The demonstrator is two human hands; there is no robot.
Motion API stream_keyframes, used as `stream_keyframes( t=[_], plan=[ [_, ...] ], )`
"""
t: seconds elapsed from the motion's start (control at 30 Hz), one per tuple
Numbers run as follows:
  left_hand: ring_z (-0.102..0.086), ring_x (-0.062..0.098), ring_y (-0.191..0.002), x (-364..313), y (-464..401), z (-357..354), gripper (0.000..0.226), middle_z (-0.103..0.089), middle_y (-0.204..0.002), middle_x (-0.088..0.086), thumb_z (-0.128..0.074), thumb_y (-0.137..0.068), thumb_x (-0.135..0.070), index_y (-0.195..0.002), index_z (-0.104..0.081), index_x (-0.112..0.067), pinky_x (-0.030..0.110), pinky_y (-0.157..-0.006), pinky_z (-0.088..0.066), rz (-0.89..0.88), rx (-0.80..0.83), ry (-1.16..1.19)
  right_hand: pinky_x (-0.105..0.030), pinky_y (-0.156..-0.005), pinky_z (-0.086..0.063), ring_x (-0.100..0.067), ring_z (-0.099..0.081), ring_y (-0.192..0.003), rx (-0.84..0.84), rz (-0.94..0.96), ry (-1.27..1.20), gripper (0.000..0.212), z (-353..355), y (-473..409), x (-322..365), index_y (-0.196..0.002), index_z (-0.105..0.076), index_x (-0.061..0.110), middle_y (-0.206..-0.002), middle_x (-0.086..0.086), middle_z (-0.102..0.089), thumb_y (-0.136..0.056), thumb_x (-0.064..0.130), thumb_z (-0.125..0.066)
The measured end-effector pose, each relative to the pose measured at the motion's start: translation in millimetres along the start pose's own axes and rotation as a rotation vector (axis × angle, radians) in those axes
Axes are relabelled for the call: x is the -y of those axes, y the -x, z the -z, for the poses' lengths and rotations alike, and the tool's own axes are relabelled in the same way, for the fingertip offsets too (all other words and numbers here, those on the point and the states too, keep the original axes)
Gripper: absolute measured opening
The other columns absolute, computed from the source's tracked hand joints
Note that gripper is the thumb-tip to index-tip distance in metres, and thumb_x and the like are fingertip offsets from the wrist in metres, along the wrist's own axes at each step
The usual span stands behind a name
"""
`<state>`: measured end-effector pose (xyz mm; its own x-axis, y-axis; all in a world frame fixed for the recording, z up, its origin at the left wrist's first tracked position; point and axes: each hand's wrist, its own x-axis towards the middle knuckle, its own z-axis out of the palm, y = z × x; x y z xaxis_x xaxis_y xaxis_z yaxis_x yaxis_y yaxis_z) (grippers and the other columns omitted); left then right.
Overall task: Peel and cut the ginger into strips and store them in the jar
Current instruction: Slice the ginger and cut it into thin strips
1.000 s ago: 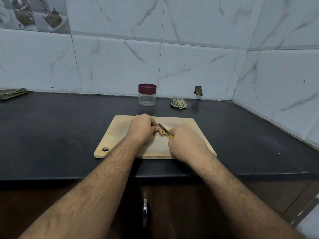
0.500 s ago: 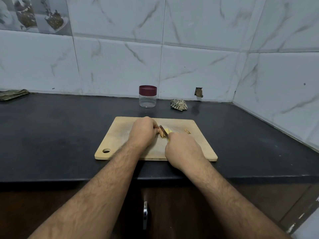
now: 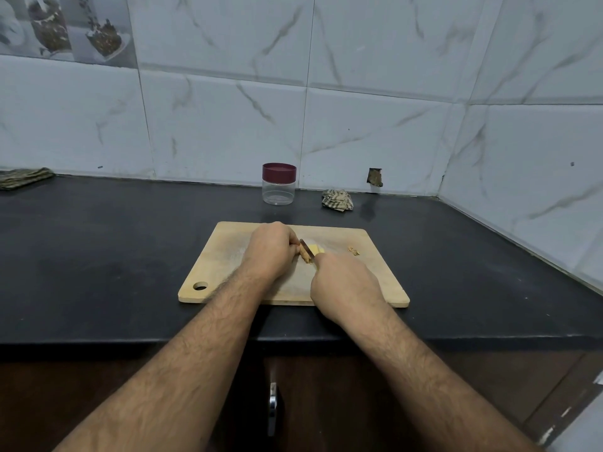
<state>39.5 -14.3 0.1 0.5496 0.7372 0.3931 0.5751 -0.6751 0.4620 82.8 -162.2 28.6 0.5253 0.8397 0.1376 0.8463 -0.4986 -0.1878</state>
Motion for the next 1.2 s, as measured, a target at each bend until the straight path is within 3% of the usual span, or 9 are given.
stream_keyframes(
  t=[0.27,0.6,0.7,0.83,1.03,1.2],
  plan=[
    [-0.064,0.017,-0.095,-1,1,-1,0.015,-0.075,-0.099,-0.001,-0.065,-0.091,-0.018,-0.098,-0.079,-0.018,0.027,-0.081,-0.046,-0.028,-0.016,-0.017,-0.032,-0.070,-0.038,-0.024,-0.051,-0.093,-0.009,-0.001,-0.016,0.031,-7,-4,-1,-0.121,-0.057,0.018,-0.114,-0.007,-0.060,-0.096,0.012,-0.040],
    [-0.064,0.016,-0.094,0,0,-4,0.015,-0.075,-0.098,-0.002,-0.065,-0.091,-0.017,-0.095,-0.079,-0.017,0.023,-0.076,-0.042,-0.027,-0.037,-0.009,-0.031,-0.070,-0.038,-0.024,-0.054,-0.098,-0.012,0.002,-0.035,0.028,-8,-8,-2,-0.120,-0.057,0.017,-0.114,-0.007,-0.060,-0.097,0.013,-0.041],
    [-0.065,0.017,-0.092,1,0,-4,0.014,-0.075,-0.096,-0.001,-0.065,-0.090,-0.017,-0.092,-0.079,-0.017,0.025,-0.076,-0.044,-0.031,-0.030,-0.018,-0.031,-0.070,-0.038,-0.022,-0.048,-0.091,-0.007,0.006,-0.049,0.029,-8,-11,-2,-0.121,-0.058,0.016,-0.113,-0.006,-0.059,-0.097,0.012,-0.042],
    [-0.065,0.017,-0.092,3,-1,-5,0.013,-0.076,-0.095,-0.001,-0.067,-0.089,-0.017,-0.090,-0.080,-0.017,0.030,-0.082,-0.049,-0.045,-0.022,-0.009,-0.031,-0.070,-0.040,-0.025,-0.056,-0.101,0.018,-0.006,-0.067,0.036,-8,-15,-1,-0.125,-0.057,0.017,-0.114,-0.007,-0.059,-0.094,0.008,-0.041],
    [-0.065,0.016,-0.091,4,-2,-7,0.012,-0.075,-0.094,-0.002,-0.067,-0.088,-0.017,-0.087,-0.079,-0.017,0.029,-0.080,-0.048,-0.051,-0.023,-0.002,-0.031,-0.069,-0.040,-0.024,-0.053,-0.092,0.042,-0.013,-0.078,0.038,-8,-22,-1,-0.121,-0.059,0.016,-0.111,-0.006,-0.061,-0.089,0.005,-0.041],
    [-0.065,0.016,-0.090,4,-3,-8,0.012,-0.075,-0.091,-0.002,-0.068,-0.088,-0.018,-0.085,-0.079,-0.017,0.033,-0.083,-0.050,-0.047,-0.021,0.009,-0.029,-0.066,-0.038,-0.024,-0.048,-0.085,0.058,-0.025,-0.096,0.027,-5,-32,1,-0.111,-0.061,0.015,-0.108,-0.006,-0.062,-0.091,0.008,-0.044]
  ],
)
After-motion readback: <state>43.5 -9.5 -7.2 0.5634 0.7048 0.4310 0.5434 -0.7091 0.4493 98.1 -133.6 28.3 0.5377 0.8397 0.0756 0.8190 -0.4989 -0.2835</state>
